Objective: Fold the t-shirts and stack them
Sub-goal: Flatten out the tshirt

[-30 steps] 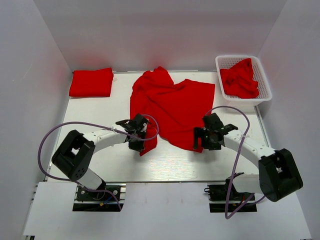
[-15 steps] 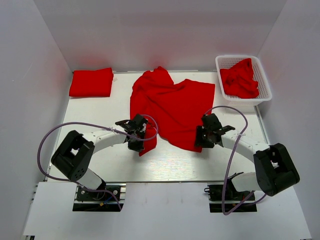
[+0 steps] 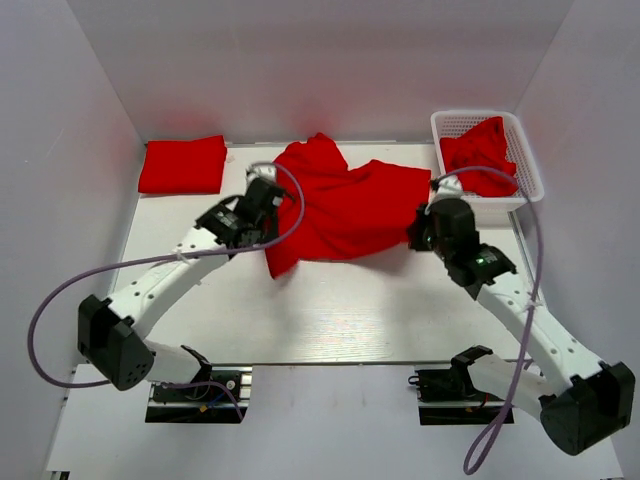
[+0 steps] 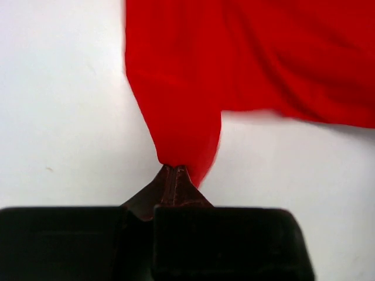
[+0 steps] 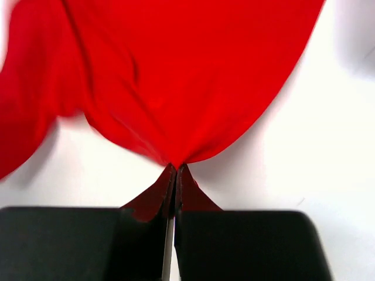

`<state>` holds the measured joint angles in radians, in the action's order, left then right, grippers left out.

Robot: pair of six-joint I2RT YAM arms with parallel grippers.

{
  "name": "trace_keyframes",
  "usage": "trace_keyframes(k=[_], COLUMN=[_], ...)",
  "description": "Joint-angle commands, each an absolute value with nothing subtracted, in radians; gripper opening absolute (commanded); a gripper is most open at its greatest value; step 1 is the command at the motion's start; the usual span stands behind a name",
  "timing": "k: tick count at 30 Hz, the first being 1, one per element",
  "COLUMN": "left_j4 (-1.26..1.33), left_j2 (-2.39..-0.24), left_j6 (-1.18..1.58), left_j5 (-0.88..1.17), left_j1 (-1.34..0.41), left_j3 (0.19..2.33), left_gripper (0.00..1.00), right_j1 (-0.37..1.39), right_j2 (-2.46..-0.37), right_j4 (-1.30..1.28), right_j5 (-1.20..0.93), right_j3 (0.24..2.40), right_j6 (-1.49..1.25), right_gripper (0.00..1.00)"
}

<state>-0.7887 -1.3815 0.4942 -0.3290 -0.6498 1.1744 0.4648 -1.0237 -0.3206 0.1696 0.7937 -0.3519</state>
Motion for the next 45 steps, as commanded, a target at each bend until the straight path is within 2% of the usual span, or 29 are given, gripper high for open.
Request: trace_keyframes(k=[1,6,9,14,19,25,30,34,40,43,45], left_j4=[-0.857,-0.858,-0.761,-0.601,-0.517,-0.411,-0.387,-0.307,-0.007,0.139,0.170], left_j2=[-1.315,-1.325,-1.283,-1.218,-1.195,-1.195,-1.265,-1.324,-1.511,-1.693,-1.797], left_j6=[0.468,0.338,0.211,0.011,-0.158,-0.264,-0.320,-0.336,-0.521,-0.652,-0.695], left_j5=[-0.589,-0.797,-0.860,-0.839,-0.793,-0.729,-0.742,-0.813,-0.900,-0.901,-0.852], left_j1=[-0.644,-0.635,-0.635,-0.635,-0.649,-0.649,-0.658,-0.658,-0.618,-0.571,-0.542], left_j3=[1.381,1.684,1.774,1.896,2.075,2.207,2.232,2.105,1.994,2.133,2.273], left_gripper=[0.00,0.00,0.00,0.00,0.00,0.00,0.00,0.00,0.00,0.00,0.00], right_j1=[0.457,0.448,0.445,0.442,0.445,0.448,0.446,0.445,0.433,0.419,0.402], right_j2=[-0.982,-1.006,-1.008,-1.002,-0.973,-0.974,-1.009,-1.112,-1.305,-1.425,-1.537], right_j4=[-0.288,-0.281,-0.262,-0.250,-0.267,-0.290,-0.293,-0.272,-0.176,-0.074,-0.026], right_j5=[0.353,0.505,0.586,0.603,0.523,0.466,0.480,0.515,0.526,0.528,0.514], right_j3=[0.937,1.182,1.302,1.497,1.679,1.819,1.825,1.784,1.746,1.784,1.928], right_j6=[-0.238,-0.144,-0.081,0.055,0.130,0.187,0.209,0.212,0.192,0.202,0.222], right_gripper=[0.00,0.00,0.00,0.00,0.00,0.00,0.00,0.00,0.00,0.00,0.00])
